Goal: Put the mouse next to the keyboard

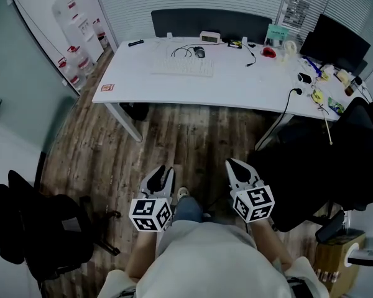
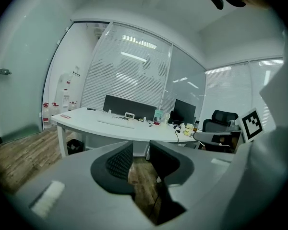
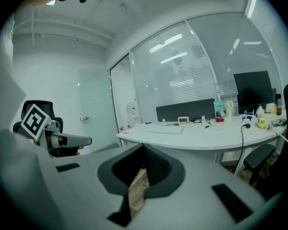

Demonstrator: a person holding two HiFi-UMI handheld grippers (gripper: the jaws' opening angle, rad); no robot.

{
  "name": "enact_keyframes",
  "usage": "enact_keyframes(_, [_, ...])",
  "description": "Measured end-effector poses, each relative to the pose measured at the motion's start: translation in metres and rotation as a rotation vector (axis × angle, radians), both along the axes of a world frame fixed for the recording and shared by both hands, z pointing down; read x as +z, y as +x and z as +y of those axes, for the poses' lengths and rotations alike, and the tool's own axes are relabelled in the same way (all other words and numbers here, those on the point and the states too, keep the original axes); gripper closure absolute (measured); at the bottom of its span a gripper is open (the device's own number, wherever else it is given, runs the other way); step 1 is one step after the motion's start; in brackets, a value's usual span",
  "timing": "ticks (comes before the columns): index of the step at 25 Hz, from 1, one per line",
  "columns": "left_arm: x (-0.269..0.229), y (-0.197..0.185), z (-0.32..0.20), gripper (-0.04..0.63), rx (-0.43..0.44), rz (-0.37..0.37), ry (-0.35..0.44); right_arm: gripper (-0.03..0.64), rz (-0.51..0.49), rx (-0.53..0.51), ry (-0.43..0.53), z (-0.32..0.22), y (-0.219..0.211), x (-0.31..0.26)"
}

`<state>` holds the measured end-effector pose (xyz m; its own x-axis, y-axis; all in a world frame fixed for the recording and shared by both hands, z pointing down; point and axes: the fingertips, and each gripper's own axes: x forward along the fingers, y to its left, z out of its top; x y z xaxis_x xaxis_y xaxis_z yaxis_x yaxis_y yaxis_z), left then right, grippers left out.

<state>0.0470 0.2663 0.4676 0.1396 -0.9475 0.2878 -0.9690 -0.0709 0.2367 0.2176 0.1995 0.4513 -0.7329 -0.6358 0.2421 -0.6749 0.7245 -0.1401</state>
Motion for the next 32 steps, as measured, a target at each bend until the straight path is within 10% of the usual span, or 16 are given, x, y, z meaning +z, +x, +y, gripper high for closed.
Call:
enact_keyframes(14, [-0.002,-0.031,-0.038,0.321,0.004,-0.006,0.031,0.313,-0.024,-0.015,0.001,-0.044,-0.028,0.000])
enact_keyframes(32, [-0.020,-0.134,-0.190,0.301,0.098,0.001,0.052,0.284,-0.056,0.063,0.026,-0.182,-0.132,-0.028])
